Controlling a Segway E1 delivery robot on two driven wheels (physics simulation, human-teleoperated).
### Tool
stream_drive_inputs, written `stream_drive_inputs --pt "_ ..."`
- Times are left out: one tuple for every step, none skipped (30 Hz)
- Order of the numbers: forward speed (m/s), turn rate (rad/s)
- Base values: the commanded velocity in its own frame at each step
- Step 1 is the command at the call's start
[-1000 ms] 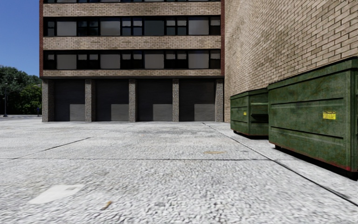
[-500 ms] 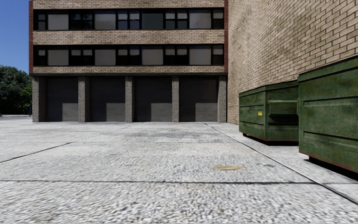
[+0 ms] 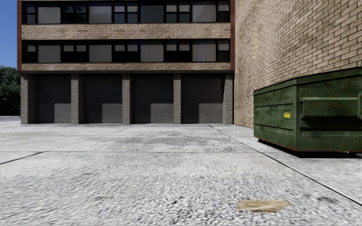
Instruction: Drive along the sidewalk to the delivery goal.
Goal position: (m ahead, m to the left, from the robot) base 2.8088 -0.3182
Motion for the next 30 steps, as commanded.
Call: stream_drive_inputs --pt "1.99 0.0" --pt "1.99 0.0" --pt "1.99 0.0" --pt "1.99 0.0" --pt "1.99 0.0" --pt "1.99 0.0" --pt "1.99 0.0" --pt "1.99 0.0" --pt "1.99 0.0" --pt "1.99 0.0" --pt "1.99 0.0" --pt "1.99 0.0" --pt "1.99 0.0" --pt "1.99 0.0" --pt "1.99 0.0" --pt "1.99 0.0" --pt "1.99 0.0" --pt "1.99 0.0" --pt "1.99 0.0" --pt "1.99 0.0" --pt "1.99 0.0" --pt "1.99 0.0" --pt "1.99 0.0" --pt "1.99 0.0" --pt "1.99 0.0" --pt "1.99 0.0" --pt "1.99 0.0" --pt "1.99 0.0" --pt "1.99 0.0" --pt "1.91 0.0"
